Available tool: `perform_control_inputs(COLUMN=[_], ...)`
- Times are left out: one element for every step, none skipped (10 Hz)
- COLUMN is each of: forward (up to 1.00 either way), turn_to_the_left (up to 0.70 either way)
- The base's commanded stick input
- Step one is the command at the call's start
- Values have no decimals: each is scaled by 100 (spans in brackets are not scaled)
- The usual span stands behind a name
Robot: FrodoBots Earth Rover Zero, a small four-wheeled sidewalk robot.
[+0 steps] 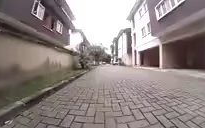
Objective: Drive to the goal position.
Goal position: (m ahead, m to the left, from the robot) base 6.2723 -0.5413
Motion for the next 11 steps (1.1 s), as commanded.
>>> perform_control_inputs(forward=[70,70,70,70,70,70,70,70,70,70,70], turn_to_the_left=[0,0,0,0,0,0,0,0,0,0,0])
